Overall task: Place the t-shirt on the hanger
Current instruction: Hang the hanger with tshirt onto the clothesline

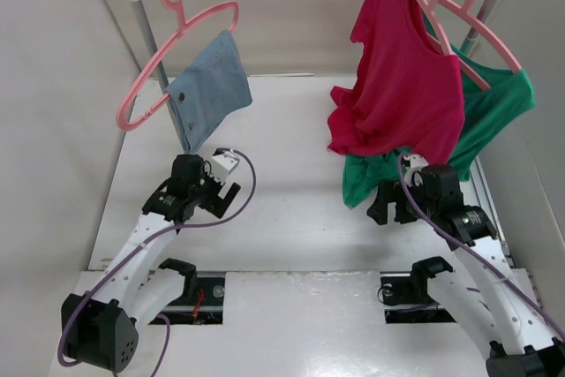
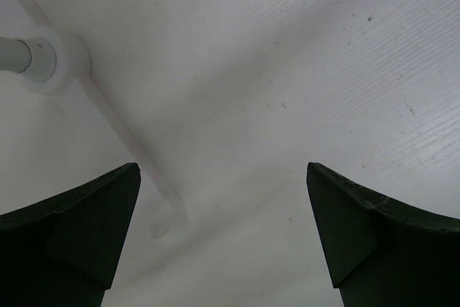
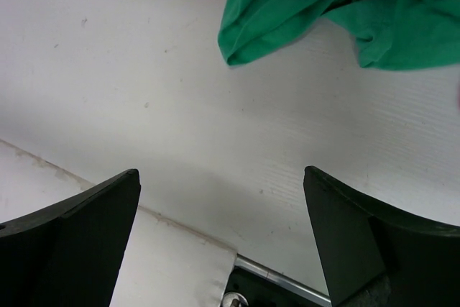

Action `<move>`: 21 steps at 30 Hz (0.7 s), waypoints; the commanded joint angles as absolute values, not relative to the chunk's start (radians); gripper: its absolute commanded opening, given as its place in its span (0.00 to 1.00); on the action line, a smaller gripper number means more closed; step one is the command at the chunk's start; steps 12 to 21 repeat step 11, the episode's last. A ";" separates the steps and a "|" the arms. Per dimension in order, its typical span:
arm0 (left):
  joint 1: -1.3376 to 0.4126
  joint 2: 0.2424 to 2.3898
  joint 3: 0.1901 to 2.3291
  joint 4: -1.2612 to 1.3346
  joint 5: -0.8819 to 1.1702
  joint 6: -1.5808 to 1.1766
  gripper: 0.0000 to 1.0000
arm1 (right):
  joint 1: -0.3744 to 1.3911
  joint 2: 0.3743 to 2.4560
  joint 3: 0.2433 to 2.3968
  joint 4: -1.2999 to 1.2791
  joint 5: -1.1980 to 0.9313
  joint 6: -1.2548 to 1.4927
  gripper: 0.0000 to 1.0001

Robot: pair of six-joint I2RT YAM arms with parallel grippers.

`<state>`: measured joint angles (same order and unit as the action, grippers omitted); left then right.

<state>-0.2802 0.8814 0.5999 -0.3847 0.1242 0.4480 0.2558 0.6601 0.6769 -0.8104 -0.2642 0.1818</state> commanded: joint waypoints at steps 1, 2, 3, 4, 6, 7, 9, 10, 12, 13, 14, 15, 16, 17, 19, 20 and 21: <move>-0.270 0.871 0.589 -0.356 0.107 0.454 1.00 | 0.262 0.611 0.681 -0.762 -0.250 0.198 1.00; -0.270 0.871 0.589 -0.356 0.107 0.454 1.00 | 0.262 0.611 0.681 -0.762 -0.241 0.209 1.00; -0.270 0.871 0.580 -0.347 0.107 0.454 1.00 | 0.262 0.600 0.681 -0.762 -0.241 0.209 1.00; -0.261 0.871 0.580 -0.347 0.107 0.454 1.00 | 0.262 0.600 0.681 -0.772 -0.241 0.209 1.00; -0.261 0.871 0.580 -0.347 0.107 0.454 1.00 | 0.262 0.591 0.670 -0.772 -0.241 0.209 1.00; -0.261 0.871 0.580 -0.347 0.107 0.454 1.00 | 0.262 0.591 0.661 -0.772 -0.241 0.209 1.00; -0.252 0.871 0.580 -0.347 0.107 0.454 1.00 | 0.262 0.591 0.661 -0.772 -0.253 0.209 1.00; -0.252 0.871 0.580 -0.347 0.107 0.454 1.00 | 0.262 0.591 0.652 -0.772 -0.264 0.209 1.00; -0.242 0.871 0.580 -0.347 0.107 0.454 1.00 | 0.262 0.591 0.652 -0.762 -0.264 0.195 1.00; -0.242 0.871 0.580 -0.347 0.107 0.454 1.00 | 0.262 0.591 0.652 -0.762 -0.264 0.195 1.00; -0.242 0.871 0.580 -0.347 0.107 0.454 1.00 | 0.262 0.591 0.652 -0.762 -0.264 0.195 1.00; -0.242 0.871 0.580 -0.347 0.107 0.454 1.00 | 0.262 0.591 0.652 -0.762 -0.264 0.195 1.00; -0.242 0.871 0.580 -0.347 0.107 0.454 1.00 | 0.262 0.591 0.652 -0.762 -0.264 0.195 1.00; -0.242 0.871 0.580 -0.347 0.107 0.454 1.00 | 0.262 0.591 0.652 -0.762 -0.264 0.195 1.00; -0.242 0.871 0.580 -0.347 0.107 0.454 1.00 | 0.262 0.591 0.652 -0.762 -0.264 0.195 1.00; -0.242 0.871 0.580 -0.347 0.107 0.454 1.00 | 0.262 0.591 0.652 -0.762 -0.264 0.195 1.00; -0.242 0.871 0.580 -0.347 0.107 0.454 1.00 | 0.262 0.591 0.652 -0.762 -0.264 0.195 1.00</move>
